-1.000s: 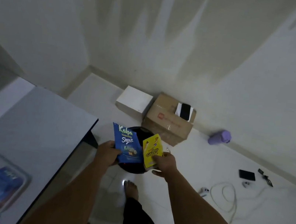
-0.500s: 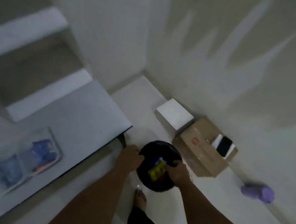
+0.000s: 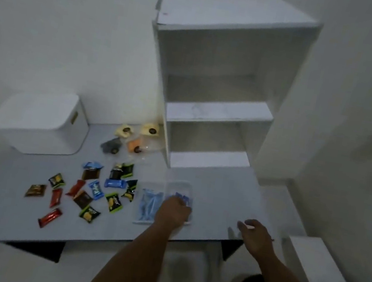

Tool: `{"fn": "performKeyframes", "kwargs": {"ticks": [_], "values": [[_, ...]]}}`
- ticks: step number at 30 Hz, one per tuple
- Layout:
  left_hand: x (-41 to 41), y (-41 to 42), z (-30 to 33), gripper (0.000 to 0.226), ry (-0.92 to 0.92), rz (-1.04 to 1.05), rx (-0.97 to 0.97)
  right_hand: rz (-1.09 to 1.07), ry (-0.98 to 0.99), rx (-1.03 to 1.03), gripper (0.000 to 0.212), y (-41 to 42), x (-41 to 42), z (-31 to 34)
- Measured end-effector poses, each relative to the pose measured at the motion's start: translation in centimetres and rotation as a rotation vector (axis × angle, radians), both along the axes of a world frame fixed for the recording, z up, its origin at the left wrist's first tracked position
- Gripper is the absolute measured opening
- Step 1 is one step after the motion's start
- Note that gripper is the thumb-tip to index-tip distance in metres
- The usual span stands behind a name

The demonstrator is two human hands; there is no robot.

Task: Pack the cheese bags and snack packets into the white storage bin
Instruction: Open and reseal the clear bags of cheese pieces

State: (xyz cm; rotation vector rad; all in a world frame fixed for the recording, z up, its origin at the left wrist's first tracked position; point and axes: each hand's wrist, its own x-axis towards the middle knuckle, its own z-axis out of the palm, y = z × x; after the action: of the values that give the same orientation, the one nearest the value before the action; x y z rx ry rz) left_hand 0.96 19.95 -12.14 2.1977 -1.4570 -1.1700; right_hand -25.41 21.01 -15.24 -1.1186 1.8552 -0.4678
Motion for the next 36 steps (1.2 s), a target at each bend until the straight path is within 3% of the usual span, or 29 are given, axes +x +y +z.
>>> {"fn": "performKeyframes", "kwargs": {"ticks": [5, 11, 16, 23, 28, 36], "values": [[12.1, -0.2, 1.8, 0.035, -0.033, 0.074, -0.085, 0.129, 0.067, -0.107, 0.038, -1.8, 9.0, 2.3], [26.1, -0.2, 2.5, 0.025, -0.07, 0.182, -0.142, 0.16, 0.152, -0.176, 0.028, -2.8, 20.7, 2.8], [33.9, 0.1, 1.8, 0.022, -0.149, 0.18, -0.131, 0.235, 0.107, -0.206, 0.027, -3.7, 29.7, 3.2], [38.1, -2.7, 0.6, 0.028, -0.161, 0.117, -0.131, 0.193, 0.018, -0.124, 0.032, -7.4, 37.7, 2.4], [39.1, -6.1, -1.1, 0.036, -0.124, 0.078, -0.116, 0.1, -0.066, -0.045, 0.01, -12.2, 42.0, 0.7], [39.9, -13.7, -5.4, 0.048, -0.054, 0.009, 0.006, 0.096, -0.058, 0.157, 0.021, -21.0, 47.9, -3.5]]}}
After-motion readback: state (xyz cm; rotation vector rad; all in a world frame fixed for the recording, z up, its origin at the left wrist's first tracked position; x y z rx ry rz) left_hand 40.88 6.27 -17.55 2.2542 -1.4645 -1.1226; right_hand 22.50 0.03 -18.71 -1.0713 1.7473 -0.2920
